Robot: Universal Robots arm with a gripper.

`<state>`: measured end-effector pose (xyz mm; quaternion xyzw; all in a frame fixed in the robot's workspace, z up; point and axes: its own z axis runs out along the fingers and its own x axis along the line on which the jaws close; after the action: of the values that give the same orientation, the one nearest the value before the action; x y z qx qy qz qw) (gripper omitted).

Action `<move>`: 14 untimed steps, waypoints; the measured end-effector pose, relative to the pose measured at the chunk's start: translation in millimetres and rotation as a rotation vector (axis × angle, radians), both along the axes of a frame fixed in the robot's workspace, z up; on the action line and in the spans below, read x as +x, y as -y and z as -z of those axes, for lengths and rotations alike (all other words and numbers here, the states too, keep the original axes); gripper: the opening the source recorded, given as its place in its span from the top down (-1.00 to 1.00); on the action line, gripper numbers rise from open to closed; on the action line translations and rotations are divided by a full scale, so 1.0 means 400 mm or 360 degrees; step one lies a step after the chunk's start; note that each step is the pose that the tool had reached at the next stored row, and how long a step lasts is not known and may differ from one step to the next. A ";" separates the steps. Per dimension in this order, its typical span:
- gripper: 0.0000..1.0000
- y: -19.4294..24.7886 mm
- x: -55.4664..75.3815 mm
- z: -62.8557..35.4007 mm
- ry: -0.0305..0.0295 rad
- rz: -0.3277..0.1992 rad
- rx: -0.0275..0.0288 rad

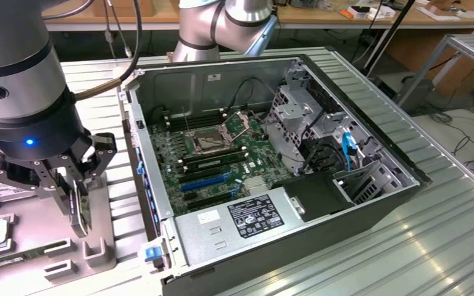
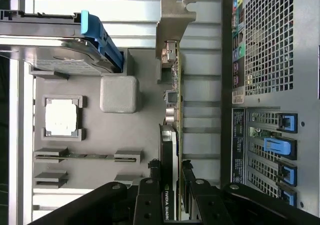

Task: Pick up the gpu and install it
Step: 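Pick up the gpu and move the gpu toward the slot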

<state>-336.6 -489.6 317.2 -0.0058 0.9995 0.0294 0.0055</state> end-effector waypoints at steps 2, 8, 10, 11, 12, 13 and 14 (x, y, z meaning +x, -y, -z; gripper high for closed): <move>0.46 0.000 0.000 -0.008 -0.00018 0.0000 0.00004; 0.46 0.000 0.000 -0.066 -0.00058 0.0000 -0.00008; 0.46 0.000 0.000 -0.089 -0.00061 0.0000 -0.00016; 0.46 0.000 0.000 -0.103 -0.00064 0.0000 -0.00022; 0.46 0.000 0.000 -0.110 -0.00063 0.0000 -0.00022; 0.46 0.000 0.000 -0.124 -0.00066 0.0000 -0.00031; 0.46 0.000 0.000 -0.131 -0.00066 0.0000 -0.00046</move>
<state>-336.5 -489.6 369.5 -0.0057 0.9996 0.0280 0.0034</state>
